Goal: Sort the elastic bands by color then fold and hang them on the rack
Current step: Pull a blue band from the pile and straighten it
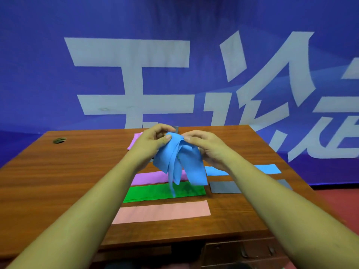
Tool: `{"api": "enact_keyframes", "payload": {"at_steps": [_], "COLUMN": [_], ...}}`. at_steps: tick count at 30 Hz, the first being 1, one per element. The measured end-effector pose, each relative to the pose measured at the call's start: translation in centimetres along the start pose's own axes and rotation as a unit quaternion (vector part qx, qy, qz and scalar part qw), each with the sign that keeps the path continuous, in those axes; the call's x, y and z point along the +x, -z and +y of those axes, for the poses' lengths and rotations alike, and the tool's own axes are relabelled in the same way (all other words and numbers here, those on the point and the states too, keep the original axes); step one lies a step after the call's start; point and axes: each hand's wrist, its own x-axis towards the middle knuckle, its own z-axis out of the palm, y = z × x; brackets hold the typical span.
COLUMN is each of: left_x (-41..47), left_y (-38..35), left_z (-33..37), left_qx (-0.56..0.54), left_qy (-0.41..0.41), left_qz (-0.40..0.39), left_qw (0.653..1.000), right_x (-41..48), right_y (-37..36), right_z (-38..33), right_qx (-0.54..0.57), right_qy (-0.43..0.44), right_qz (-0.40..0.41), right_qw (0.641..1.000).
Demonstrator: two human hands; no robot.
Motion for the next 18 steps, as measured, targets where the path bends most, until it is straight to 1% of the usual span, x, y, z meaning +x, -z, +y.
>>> {"api": "enact_keyframes", "payload": {"at_steps": [2,4,6,7,8,10,13,15,18], "left_x": [-0.3,-0.4,-0.3,-0.2,0.0,0.7,1.7,2.5,3.9], "left_y": [0.5,0.8,1.0,1.2,1.3,1.7,2.2,2.6,2.9], "left_z": [-0.2,-0.3,-0.4,-0.6,-0.8,-1.3,-2.2,-2.9,-4.1], "left_qx": [0.004,0.006,0.009,0.007,-0.002,-0.025,-0.049,-0.045,0.006], "left_qy": [0.015,0.035,0.048,0.052,0.057,0.069,0.070,0.064,0.054], "left_qz": [0.002,0.006,0.005,0.008,0.014,0.035,0.078,0.098,0.089], "left_qw": [1.000,0.999,0.999,0.999,0.998,0.997,0.993,0.992,0.995], "right_x": [-0.3,-0.6,-0.6,-0.5,-0.3,0.0,0.3,0.7,1.9], "right_y": [0.3,0.4,0.5,0.5,0.6,0.8,1.2,1.6,2.0], "right_z": [-0.4,-1.0,-1.1,-1.0,-0.8,-0.3,0.8,2.0,3.4], "right_qx": [-0.077,-0.180,-0.314,-0.359,-0.380,-0.368,-0.287,-0.261,-0.270], "right_qy": [0.008,0.002,0.001,-0.004,-0.015,-0.036,-0.085,-0.113,-0.127], "right_qz": [-0.021,-0.045,-0.049,-0.049,-0.042,-0.001,0.071,0.089,0.104], "right_qw": [0.997,0.983,0.948,0.932,0.924,0.929,0.952,0.955,0.949]}}
